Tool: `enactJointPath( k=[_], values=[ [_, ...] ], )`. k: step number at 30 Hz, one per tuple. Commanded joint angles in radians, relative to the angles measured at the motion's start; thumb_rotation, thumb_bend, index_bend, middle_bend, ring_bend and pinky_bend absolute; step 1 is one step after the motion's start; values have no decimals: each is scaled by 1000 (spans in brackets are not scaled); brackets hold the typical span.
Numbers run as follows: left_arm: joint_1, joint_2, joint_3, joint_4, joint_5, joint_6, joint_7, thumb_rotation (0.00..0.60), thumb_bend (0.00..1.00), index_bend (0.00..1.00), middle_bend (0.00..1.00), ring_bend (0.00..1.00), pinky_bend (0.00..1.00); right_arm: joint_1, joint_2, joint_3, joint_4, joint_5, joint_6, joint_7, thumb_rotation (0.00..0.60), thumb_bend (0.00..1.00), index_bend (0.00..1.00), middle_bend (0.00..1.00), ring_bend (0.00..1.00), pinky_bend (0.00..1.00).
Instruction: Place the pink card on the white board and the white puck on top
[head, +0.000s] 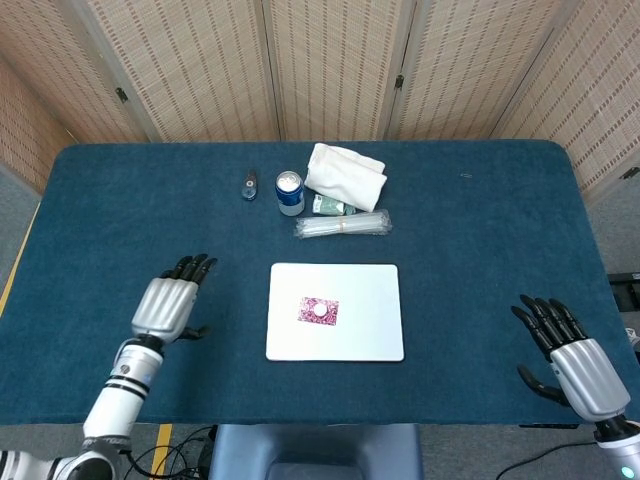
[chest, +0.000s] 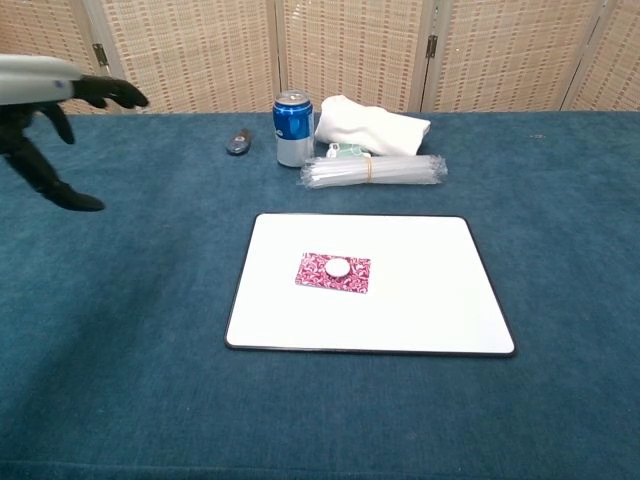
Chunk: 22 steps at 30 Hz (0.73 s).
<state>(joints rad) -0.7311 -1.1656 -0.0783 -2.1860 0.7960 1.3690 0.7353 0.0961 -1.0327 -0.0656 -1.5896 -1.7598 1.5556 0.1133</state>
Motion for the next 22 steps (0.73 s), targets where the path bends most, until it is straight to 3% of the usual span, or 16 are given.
enactJointPath(
  k=[1,4,9,13,22],
  values=[
    [372,109,270,232,526,177,-400,563,253,0,74,79,278,5,-33,19,-28,44,-43,-94,600,247,0,0,0,0],
    [440,77,292,336,613,235,-451,583,253,0,74,78,270,3,-58,29,-40,68,-56,-164,600,247,0,0,0,0],
    [508,43,286,460,640,256,-533,600,253,0,74,77,269,2,-92,48,-52,111,-76,-249,600,247,0,0,0,0],
    [523,59,272,481,688,266,-586,600,253,0,74,77,269,4,-101,50,-56,118,-86,-279,600,247,0,0,0,0],
    [557,79,225,476,642,221,-593,600,253,0,71,77,269,-12,-105,54,-59,102,-45,-282,600,247,0,0,0,0]
  ],
)
